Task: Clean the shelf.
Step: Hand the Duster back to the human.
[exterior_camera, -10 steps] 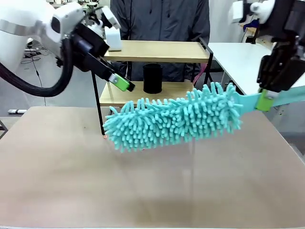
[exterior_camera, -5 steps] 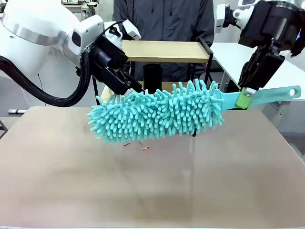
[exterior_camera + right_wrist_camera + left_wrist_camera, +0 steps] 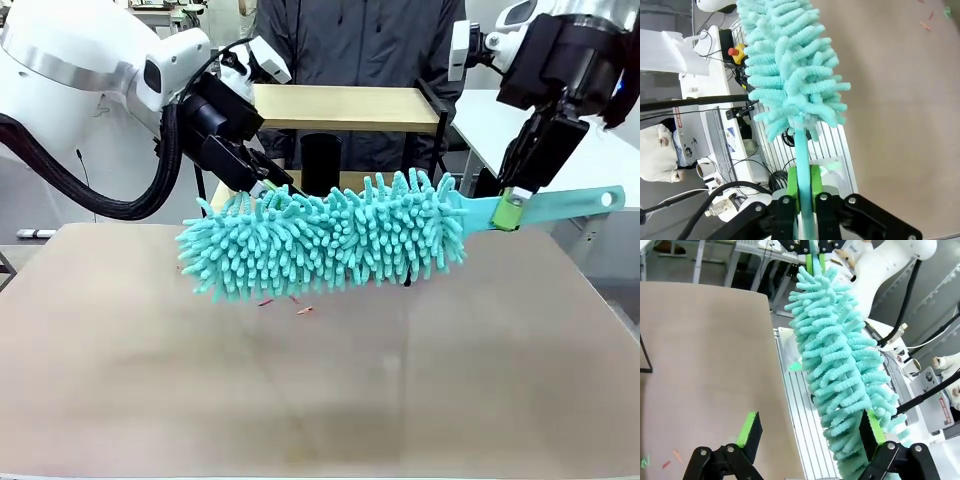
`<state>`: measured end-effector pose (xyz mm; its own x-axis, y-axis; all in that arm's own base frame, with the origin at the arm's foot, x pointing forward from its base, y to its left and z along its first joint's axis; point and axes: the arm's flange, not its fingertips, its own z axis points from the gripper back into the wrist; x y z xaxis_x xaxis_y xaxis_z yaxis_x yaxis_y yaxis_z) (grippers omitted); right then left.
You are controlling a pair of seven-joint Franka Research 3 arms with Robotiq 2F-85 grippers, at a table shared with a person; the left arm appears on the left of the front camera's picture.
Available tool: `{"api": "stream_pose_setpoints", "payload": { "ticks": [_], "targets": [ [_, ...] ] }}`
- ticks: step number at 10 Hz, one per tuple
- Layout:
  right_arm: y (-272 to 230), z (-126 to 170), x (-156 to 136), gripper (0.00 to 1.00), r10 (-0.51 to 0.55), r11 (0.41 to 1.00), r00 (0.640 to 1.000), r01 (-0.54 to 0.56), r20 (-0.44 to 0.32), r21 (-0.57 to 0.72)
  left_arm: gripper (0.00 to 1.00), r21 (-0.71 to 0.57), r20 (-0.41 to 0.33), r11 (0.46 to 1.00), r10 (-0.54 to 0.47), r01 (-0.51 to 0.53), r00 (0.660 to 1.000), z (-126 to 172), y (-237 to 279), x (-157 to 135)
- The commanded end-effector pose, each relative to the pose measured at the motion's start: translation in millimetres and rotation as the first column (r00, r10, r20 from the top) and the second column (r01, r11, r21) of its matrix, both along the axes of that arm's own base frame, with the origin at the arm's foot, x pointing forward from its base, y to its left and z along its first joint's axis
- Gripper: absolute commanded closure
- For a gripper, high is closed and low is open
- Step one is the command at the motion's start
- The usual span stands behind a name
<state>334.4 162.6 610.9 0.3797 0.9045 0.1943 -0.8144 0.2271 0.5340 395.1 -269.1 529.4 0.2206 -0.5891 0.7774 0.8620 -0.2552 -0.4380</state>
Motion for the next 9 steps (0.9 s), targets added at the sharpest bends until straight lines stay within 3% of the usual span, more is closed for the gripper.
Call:
{"api": "stream_pose_setpoints", "payload": {
  "ticks": [1,4,9],
  "targets": [
    [0,-1,-3,0.88,0.007,1.0,1.0,-0.007,0.0,-0.004,0.0,-0.012,-0.046,1.0,0.026,-0.026,0.999,7,3,4],
    [-3,-4,0,0.88,-0.008,1.0,1.0,0.008,-0.004,-0.002,0.0,-0.02,-0.062,0.999,0.034,-0.035,0.997,12,10,6],
    [-11,-4,7,0.88,-0.069,0.995,0.998,0.068,0.008,0.079,0.0,0.036,-0.096,0.997,-0.072,0.076,0.993,1,-5,-7]
  ]
}}
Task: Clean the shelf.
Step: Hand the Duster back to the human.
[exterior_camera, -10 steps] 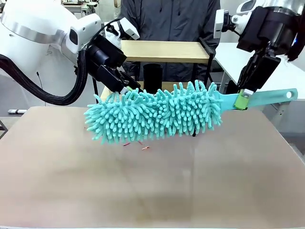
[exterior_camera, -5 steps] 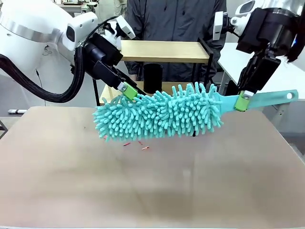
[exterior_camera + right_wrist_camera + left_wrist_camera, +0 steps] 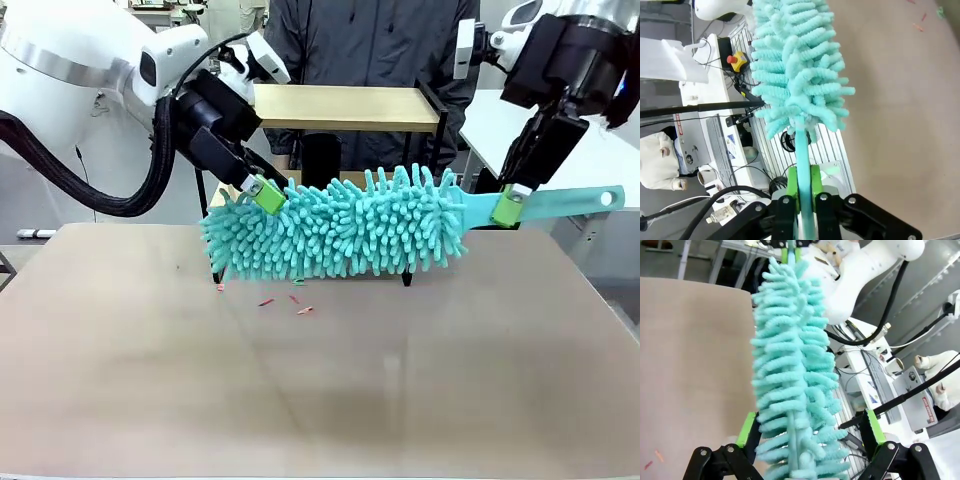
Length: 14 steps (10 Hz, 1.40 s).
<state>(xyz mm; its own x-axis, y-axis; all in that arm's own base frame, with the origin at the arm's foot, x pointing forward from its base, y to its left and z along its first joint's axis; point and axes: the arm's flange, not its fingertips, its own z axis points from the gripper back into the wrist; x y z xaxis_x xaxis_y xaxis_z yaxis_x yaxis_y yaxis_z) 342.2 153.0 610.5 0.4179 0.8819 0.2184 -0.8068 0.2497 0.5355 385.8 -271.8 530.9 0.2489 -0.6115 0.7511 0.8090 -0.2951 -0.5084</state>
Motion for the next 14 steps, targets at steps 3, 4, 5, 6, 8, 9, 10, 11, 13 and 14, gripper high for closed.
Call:
{"api": "stream_pose_setpoints", "payload": {
  "ticks": [3,4,5,6,8,9,10,11,13,14],
  "targets": [
    [-8.8,-3.6,-2.3,0.88,-0.038,0.997,0.999,0.037,0.009,0.066,0.0,0.051,0.001,0.999,-0.016,0.016,1.0,-3.6,-5.7,2.8],
    [-9.4,-3.5,-2.8,0.88,-0.036,0.997,0.999,0.036,0.008,0.067,0.0,0.053,0.007,0.998,-0.018,0.018,1.0,-4.5,-6.4,2.3],
    [-7.9,-4.2,-3.2,0.88,-0.031,0.998,1.0,0.031,0.005,0.062,0.59,0.074,0.022,0.997,-0.013,0.012,1.0,-6.4,-7.7,2.3],
    [-6.9,-4.7,-3.2,0.88,-0.029,0.998,1.0,0.029,0.004,0.06,0.59,0.068,0.024,0.998,-0.008,0.006,1.0,-6.4,-7.7,1.7],
    [-6.1,-3.4,-4.4,0.88,-0.028,0.998,1.0,0.027,0.01,0.061,0.66,0.064,0.024,0.998,-0.001,0.0,1.0,-7.6,-7.1,2.6],
    [-6.6,-2.6,-5.0,0.88,-0.029,0.998,0.999,0.028,0.014,0.063,1.0,0.065,0.025,0.998,0.0,-0.001,1.0,-7.6,-7.4,2.8],
    [-7.2,-2.6,-5.4,0.88,-0.033,0.998,0.999,0.032,0.013,0.061,1.0,0.063,0.025,0.998,-0.002,0.0,1.0,-7.5,-7.3,2.6],
    [-7.7,-2.1,-5.5,0.88,-0.038,0.997,0.999,0.037,0.015,0.061,1.0,0.062,0.024,0.998,-0.003,0.002,1.0,-7.6,-7.2,2.9],
    [-7.6,-1.6,-5.5,0.88,-0.047,0.997,0.999,0.046,0.015,0.058,1.0,0.064,0.024,0.998,-0.007,0.005,1.0,-7.4,-6.6,2.8],
    [-7.8,-2.1,-5.5,0.88,-0.052,0.997,0.998,0.051,0.018,0.054,1.0,0.067,0.025,0.998,-0.008,0.007,1.0,-7.2,-6.4,2.8]
  ]
}}
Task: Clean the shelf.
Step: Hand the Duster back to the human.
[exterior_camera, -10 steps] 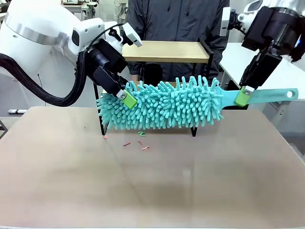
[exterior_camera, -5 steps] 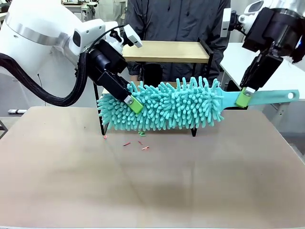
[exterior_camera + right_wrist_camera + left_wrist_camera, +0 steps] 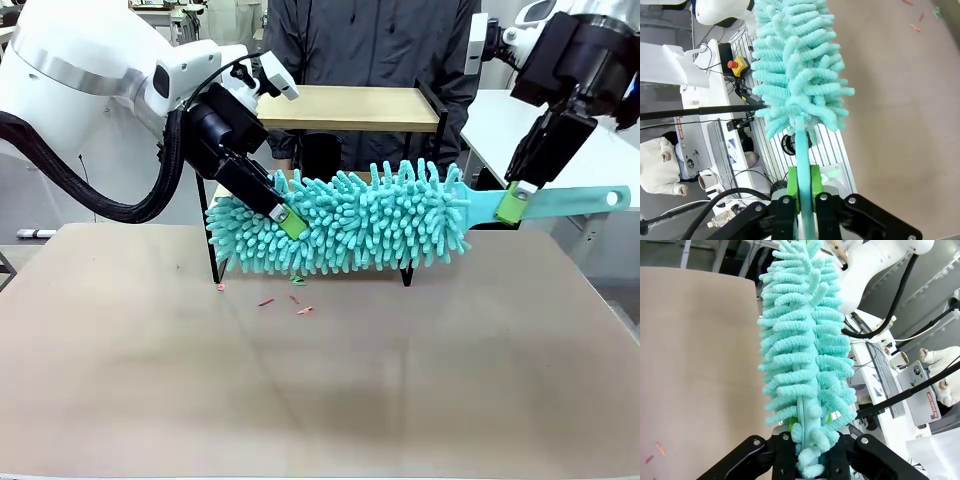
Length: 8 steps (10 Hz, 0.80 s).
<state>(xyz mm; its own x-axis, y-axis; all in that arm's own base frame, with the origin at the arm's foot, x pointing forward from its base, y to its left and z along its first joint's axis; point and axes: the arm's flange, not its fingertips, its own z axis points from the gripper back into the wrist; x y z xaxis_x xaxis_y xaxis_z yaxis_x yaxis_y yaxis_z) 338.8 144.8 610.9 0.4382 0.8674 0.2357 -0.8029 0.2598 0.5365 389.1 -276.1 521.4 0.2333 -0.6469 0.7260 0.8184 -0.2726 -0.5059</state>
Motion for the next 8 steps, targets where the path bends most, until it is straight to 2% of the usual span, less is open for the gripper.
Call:
{"api": "stream_pose_setpoints", "payload": {
  "ticks": [1,2,3,4,5,6,7,8],
  "targets": [
    [-2,-3,-1,0.35,-0.058,0.997,0.998,0.058,0.015,0.047,1.0,0.024,0.005,1.0,-0.012,0.012,1.0,2,-2,-1],
    [-8,-3,1,0.31,-0.117,0.989,0.993,0.117,-0.001,0.093,1.0,0.024,0.003,1.0,-0.017,0.017,1.0,2,-2,-1],
    [-17,-4,3,0.0,-0.189,0.97,0.981,0.192,-0.029,0.147,1.0,0.026,0.004,0.999,-0.022,0.022,1.0,3,-1,-1],
    [-30,-5,6,0.0,-0.285,0.927,0.954,0.298,-0.09,0.229,1.0,0.032,0.007,0.999,-0.026,0.026,1.0,3,0,-1],
    [-51,-7,9,0.0,-0.404,0.833,0.896,0.443,-0.181,0.331,1.0,0.036,0.006,0.999,-0.024,0.024,1.0,3,1,0],
    [-75,-12,12,0.07,-0.53,0.697,0.802,0.597,-0.276,0.396,1.0,0.036,0.008,0.999,-0.02,0.02,1.0,3,4,1],
    [-103,-25,16,0.0,-0.627,0.544,0.692,0.718,-0.359,0.434,1.0,0.031,0.009,0.999,-0.009,0.009,1.0,4,9,2],
    [-135,-51,23,0.0,-0.727,0.356,0.539,0.826,-0.426,0.437,1.0,0.023,0.005,1.0,0.001,-0.001,1.0,5,14,4]
  ]
}}
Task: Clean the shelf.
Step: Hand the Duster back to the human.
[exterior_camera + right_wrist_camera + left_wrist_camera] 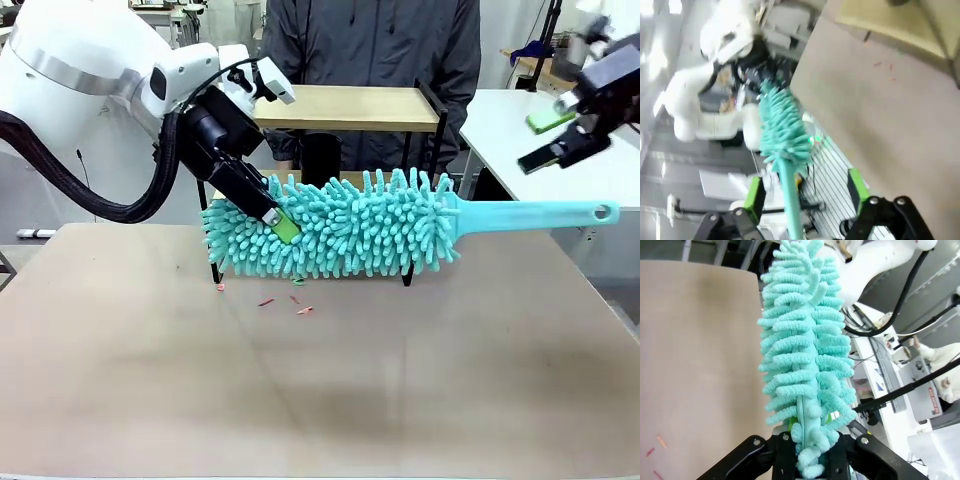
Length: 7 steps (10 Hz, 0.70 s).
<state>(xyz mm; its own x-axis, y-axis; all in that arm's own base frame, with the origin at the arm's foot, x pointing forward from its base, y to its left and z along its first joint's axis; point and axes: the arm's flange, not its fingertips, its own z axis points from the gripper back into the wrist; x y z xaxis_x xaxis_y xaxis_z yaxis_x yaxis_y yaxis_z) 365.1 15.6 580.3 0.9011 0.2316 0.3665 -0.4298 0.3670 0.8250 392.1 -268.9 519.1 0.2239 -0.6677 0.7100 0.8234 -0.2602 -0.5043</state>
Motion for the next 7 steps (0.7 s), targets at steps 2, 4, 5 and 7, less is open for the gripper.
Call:
{"api": "stream_pose_setpoints", "payload": {
  "ticks": [2,4,5,7],
  "targets": [
    [-40,-107,7,0.0,-0.443,0.857,0.861,0.488,-0.25,0.164,1.0,-0.023,-0.001,0.999,0.024,-0.024,1.0,11,15,2],
    [-17,-174,5,0.0,-0.337,0.908,0.85,0.407,-0.404,0.098,1.0,-0.056,0.0,0.997,0.05,-0.05,0.999,19,26,2],
    [-63,-124,-1,0.0,-0.376,0.913,0.893,0.402,-0.246,0.066,1.0,-0.111,0.007,0.99,0.085,-0.084,0.996,33,43,0],
    [-63,-124,-1,0.0,-0.376,0.913,0.893,0.402,-0.246,0.066,1.0,-0.343,0.105,0.883,0.375,-0.32,0.921,88,128,-10]
  ]
}}
